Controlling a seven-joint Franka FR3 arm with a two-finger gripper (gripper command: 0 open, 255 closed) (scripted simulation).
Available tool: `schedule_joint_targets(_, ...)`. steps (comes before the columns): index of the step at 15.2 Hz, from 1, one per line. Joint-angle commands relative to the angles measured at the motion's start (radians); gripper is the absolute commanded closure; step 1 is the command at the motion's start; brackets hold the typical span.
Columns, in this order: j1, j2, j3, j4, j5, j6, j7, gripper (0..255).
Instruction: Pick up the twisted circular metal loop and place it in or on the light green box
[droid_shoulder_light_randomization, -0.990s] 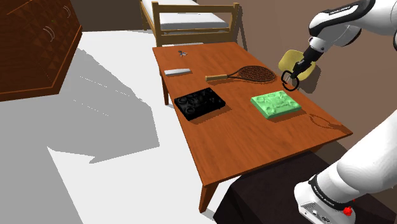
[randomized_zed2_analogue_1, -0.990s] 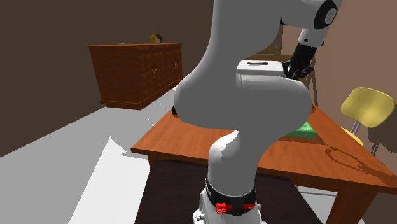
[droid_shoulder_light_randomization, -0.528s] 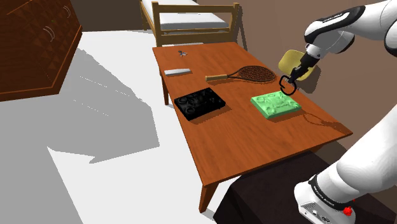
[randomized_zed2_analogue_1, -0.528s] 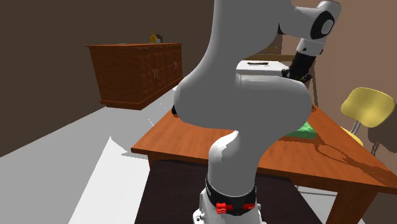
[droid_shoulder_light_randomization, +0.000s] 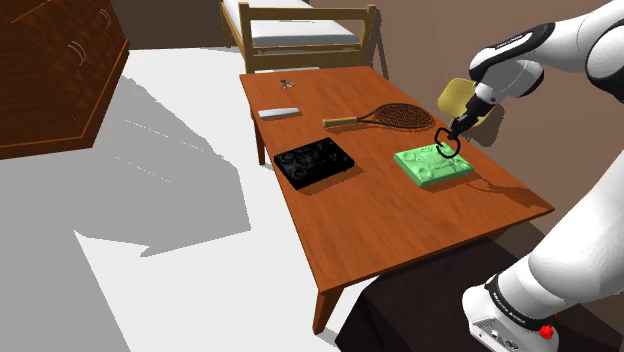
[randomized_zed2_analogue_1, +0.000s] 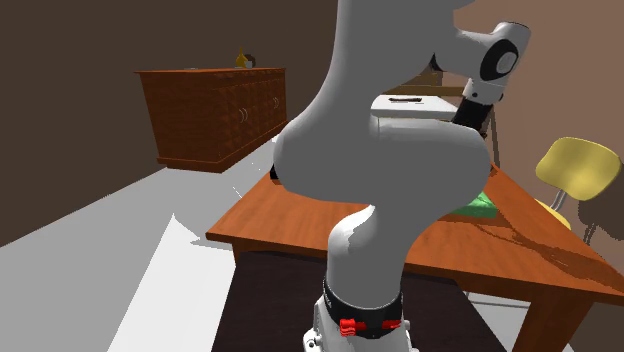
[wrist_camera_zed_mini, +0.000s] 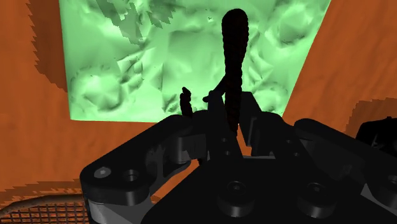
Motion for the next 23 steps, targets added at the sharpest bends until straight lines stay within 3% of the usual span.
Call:
schedule_joint_targets(1,-0.005,0.020,0.005,-0.008,0.020,0.022,-0.018,255)
schedule_joint_targets(6,-0.015,0.066,0.019,-0.025,0.065,0.069,-0.057,255)
schedule_joint_targets(13,-0.015,0.066,0.019,-0.025,0.065,0.069,-0.057,255)
schedule_joint_targets(14,-0.015,0.066,0.019,-0.025,0.065,0.069,-0.057,0)
schedule_joint_targets(19,-0.015,0.066,0.019,-0.025,0.065,0.069,-0.057,0)
schedule_joint_targets(23,-0.010,-0.012,-0.013,0.014,-0.014,-0.027,-0.007,0)
